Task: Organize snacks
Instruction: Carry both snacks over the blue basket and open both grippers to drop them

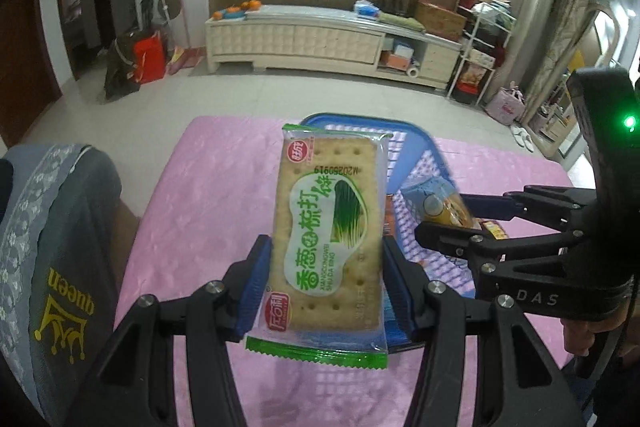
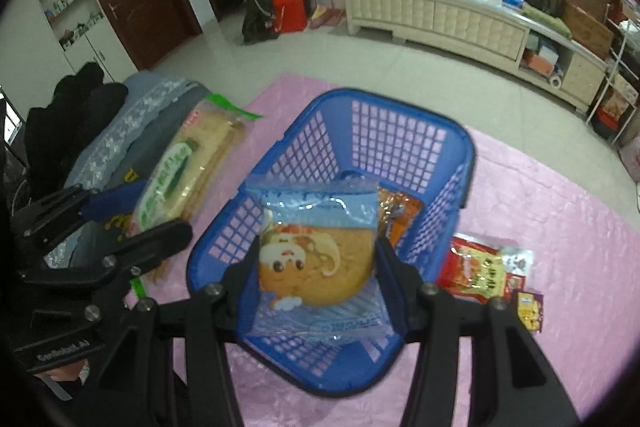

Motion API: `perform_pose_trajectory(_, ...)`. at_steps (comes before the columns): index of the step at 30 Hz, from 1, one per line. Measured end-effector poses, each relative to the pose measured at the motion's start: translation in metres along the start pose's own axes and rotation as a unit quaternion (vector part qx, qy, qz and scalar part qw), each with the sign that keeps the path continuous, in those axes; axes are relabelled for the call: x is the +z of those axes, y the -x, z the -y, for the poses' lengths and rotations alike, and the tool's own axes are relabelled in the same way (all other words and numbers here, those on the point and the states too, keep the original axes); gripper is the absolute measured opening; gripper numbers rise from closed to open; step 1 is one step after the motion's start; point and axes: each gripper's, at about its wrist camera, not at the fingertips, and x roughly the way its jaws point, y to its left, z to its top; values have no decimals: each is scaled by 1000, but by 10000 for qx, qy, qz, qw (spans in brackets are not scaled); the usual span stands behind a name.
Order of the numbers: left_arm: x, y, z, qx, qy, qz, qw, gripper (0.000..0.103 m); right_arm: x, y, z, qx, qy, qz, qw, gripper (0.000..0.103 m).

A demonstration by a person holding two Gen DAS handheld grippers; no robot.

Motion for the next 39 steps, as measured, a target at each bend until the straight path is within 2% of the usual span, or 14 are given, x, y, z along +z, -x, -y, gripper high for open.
perform_pose_trajectory(4, 0, -11, -19, -10, 190, -63, 9998, 52, 4, -34, -11, -178, 13, -338, 9993, 57)
perform_pose_trajectory(13, 1, -34, -42, -81, 438, -210, 9988, 52, 14, -86, -18, -355, -6, -788, 9963, 57)
perform_pose_trajectory(16, 0, -33, -42, -120, 477, -241, 9985, 52, 18, -98, -21, -230, -11, -999, 9947, 57)
perform_pose_trajectory(17, 0, -32, -43, -125, 480, -241, 9985, 52, 19, -100, -23, -219, 57, -1008, 9946, 58)
perform_pose_trajectory(19, -2, -30, -44, -96, 470, -243, 9986, 52, 20, -104, -26, -466, 150, -1012, 9937, 66)
perform_pose_trajectory(20, -2, -29, -44, -76, 478, -251, 9985, 52, 21, -103, -28, -508, 174, -990, 9936, 79)
perform_pose_trajectory(21, -1, -28, -44, -74, 487, -255, 9985, 52, 21, -101, -28, -517, 197, -952, 9939, 86)
perform_pose_trajectory(25, -1, -23, -45, -44, 498, -250, 9984, 52, 19, -86, -27, -271, 176, -804, 9962, 89)
perform_pose_trajectory(33, 4, 1, -20, -69, 294, -80, 9995, 52, 13, -37, -6, -390, -82, -434, 9983, 96)
perform_pose_trajectory(39, 7, 6, 16, -199, 17, -73, 9998, 52, -2, 0, 12, -633, -186, -182, 9977, 98)
